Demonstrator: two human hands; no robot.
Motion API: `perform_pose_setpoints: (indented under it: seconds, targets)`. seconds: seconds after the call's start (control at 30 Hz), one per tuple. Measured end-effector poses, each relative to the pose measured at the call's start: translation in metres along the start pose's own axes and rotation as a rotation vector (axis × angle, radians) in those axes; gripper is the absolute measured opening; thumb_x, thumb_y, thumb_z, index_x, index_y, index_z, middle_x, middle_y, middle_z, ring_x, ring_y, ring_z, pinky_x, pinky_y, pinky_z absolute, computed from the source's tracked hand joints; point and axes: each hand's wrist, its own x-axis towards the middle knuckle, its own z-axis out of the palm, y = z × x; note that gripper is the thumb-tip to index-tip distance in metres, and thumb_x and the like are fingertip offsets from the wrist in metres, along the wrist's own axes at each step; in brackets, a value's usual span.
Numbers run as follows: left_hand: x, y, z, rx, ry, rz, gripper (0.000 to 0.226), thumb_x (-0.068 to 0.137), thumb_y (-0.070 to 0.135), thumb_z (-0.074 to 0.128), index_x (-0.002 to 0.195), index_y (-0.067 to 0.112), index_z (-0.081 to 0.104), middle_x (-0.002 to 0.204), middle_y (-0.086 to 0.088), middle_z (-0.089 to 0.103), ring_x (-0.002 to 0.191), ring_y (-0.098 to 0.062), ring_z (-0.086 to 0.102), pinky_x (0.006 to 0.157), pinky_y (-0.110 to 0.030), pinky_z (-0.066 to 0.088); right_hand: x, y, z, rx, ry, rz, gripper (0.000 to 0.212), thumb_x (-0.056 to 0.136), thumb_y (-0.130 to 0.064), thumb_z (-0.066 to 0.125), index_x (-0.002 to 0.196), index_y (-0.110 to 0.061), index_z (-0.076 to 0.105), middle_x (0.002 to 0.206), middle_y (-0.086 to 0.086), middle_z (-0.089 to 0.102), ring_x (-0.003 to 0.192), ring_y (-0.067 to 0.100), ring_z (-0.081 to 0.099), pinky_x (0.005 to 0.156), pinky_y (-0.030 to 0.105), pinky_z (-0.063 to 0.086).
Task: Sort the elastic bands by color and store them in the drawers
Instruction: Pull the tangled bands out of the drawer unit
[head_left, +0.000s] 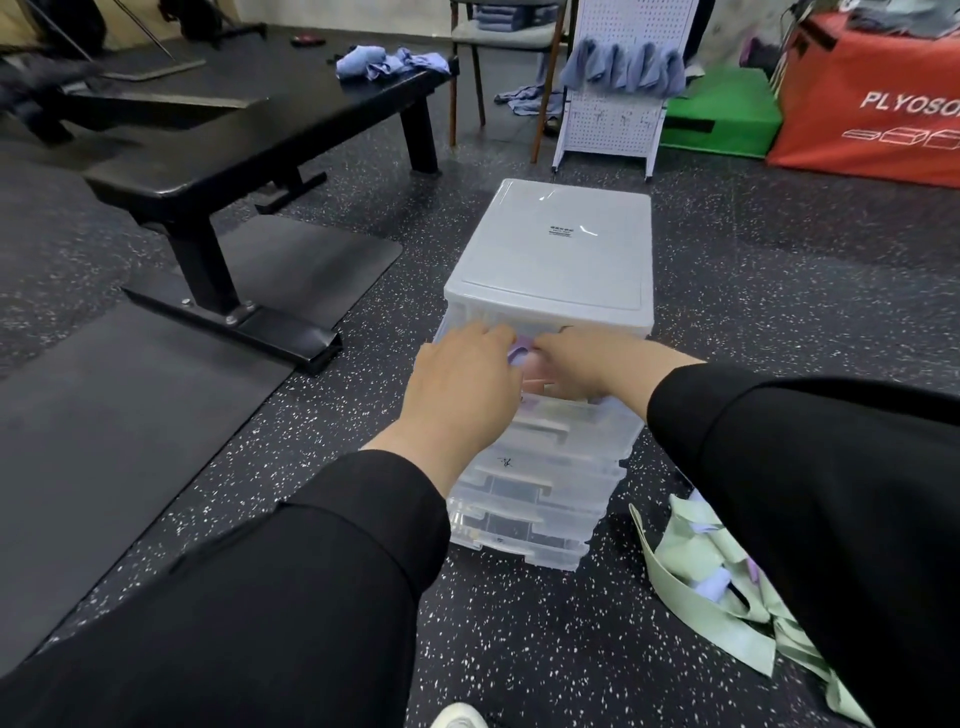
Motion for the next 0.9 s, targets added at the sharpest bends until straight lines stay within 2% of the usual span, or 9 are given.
perform_pose_setpoints:
  seconds: [0.07, 0.2, 0.3, 0.37, 0.5, 0.6, 0.67, 0.8, 0.9]
  targets:
    - [0.001, 0.000, 0.000, -0.007, -0.016, -0.010, 0.036, 0.103, 0.028, 0.044, 0.136, 0.021, 0.054, 0.135, -0.002, 0.058, 0.125, -0.028, 0.052, 0.101, -0.044, 0.038, 0.000, 0.001, 0.004, 0.049, 0.028, -0.015, 0.024, 0.099, -0.042, 0.051, 0.117, -0.026, 0.049, 0.079, -0.010, 0.053, 0.070, 0.016, 0.062, 0.069, 0.035, 0.054]
    - [0.003, 0.000, 0.002, -0.022, -0.029, -0.033, 0.038, 0.100, 0.023, 0.047, 0.137, 0.022, 0.054, 0.136, -0.002, 0.058, 0.125, -0.028, 0.052, 0.101, -0.042, 0.037, -0.003, 0.002, 0.002, 0.062, 0.102, -0.032, 0.016, 0.096, -0.035, 0.059, 0.106, -0.023, 0.061, 0.105, 0.002, 0.069, 0.097, 0.029, 0.065, 0.080, 0.037, 0.052]
    - [0.003, 0.000, 0.000, -0.036, -0.027, -0.058, 0.039, 0.100, 0.022, 0.046, 0.138, 0.021, 0.055, 0.138, -0.003, 0.058, 0.126, -0.029, 0.052, 0.102, -0.042, 0.038, -0.012, 0.003, -0.006, -0.002, 0.134, -0.054, 0.008, 0.095, -0.029, 0.056, 0.093, -0.022, 0.059, 0.094, 0.000, 0.066, 0.086, 0.028, 0.060, 0.058, 0.029, 0.038]
    - [0.002, 0.001, -0.003, -0.056, -0.006, -0.063, 0.041, 0.100, 0.021, 0.046, 0.140, 0.020, 0.054, 0.139, -0.003, 0.058, 0.126, -0.030, 0.052, 0.103, -0.043, 0.040, -0.018, 0.005, -0.009, -0.030, 0.218, -0.048, 0.010, 0.094, -0.024, 0.055, 0.099, -0.020, 0.063, 0.092, 0.003, 0.065, 0.082, 0.028, 0.057, 0.056, 0.030, 0.034]
    - [0.001, 0.003, -0.009, -0.130, 0.099, -0.057, 0.043, 0.099, 0.019, 0.046, 0.141, 0.017, 0.054, 0.137, -0.008, 0.059, 0.125, -0.032, 0.052, 0.102, -0.046, 0.042, -0.036, 0.011, -0.015, 0.084, 0.330, -0.076, 0.016, 0.088, -0.018, 0.055, 0.102, -0.021, 0.063, 0.097, 0.006, 0.068, 0.088, 0.031, 0.061, 0.069, 0.036, 0.047]
    - [0.001, 0.009, -0.015, -0.204, 0.157, -0.026, 0.052, 0.102, 0.034, 0.048, 0.152, 0.020, 0.040, 0.147, -0.008, 0.050, 0.132, -0.031, 0.048, 0.106, -0.050, 0.040, -0.062, 0.017, -0.031, 0.205, 0.446, -0.079, 0.028, 0.088, -0.014, 0.057, 0.114, -0.020, 0.062, 0.102, 0.009, 0.068, 0.089, 0.029, 0.059, 0.067, 0.033, 0.037]
    - [-0.001, 0.018, -0.020, -0.274, 0.163, 0.001, 0.063, 0.102, 0.045, 0.050, 0.158, 0.025, 0.028, 0.155, -0.001, 0.042, 0.139, -0.027, 0.043, 0.111, -0.049, 0.038, -0.084, 0.024, -0.043, 0.302, 0.526, -0.064, 0.030, 0.088, -0.013, 0.057, 0.116, -0.023, 0.062, 0.101, 0.007, 0.068, 0.087, 0.027, 0.057, 0.067, 0.033, 0.040]
    - [-0.002, 0.048, -0.032, -0.343, 0.203, 0.101, 0.077, 0.099, 0.050, 0.055, 0.162, 0.026, 0.017, 0.159, 0.001, 0.039, 0.142, -0.021, 0.040, 0.113, -0.039, 0.036, -0.130, 0.043, -0.062, 0.403, 0.612, -0.033, 0.029, 0.089, -0.014, 0.056, 0.112, -0.030, 0.064, 0.097, -0.001, 0.069, 0.086, 0.024, 0.061, 0.066, 0.032, 0.041]
    - [-0.001, 0.077, -0.040, -0.501, 0.233, 0.183, 0.077, 0.098, 0.045, 0.060, 0.161, 0.025, 0.020, 0.158, 0.000, 0.038, 0.143, -0.014, 0.036, 0.105, -0.019, 0.028, -0.168, 0.060, -0.071, 0.476, 0.650, -0.010, 0.029, 0.087, -0.011, 0.058, 0.108, -0.031, 0.064, 0.090, -0.005, 0.069, 0.078, 0.016, 0.061, 0.061, 0.028, 0.044]
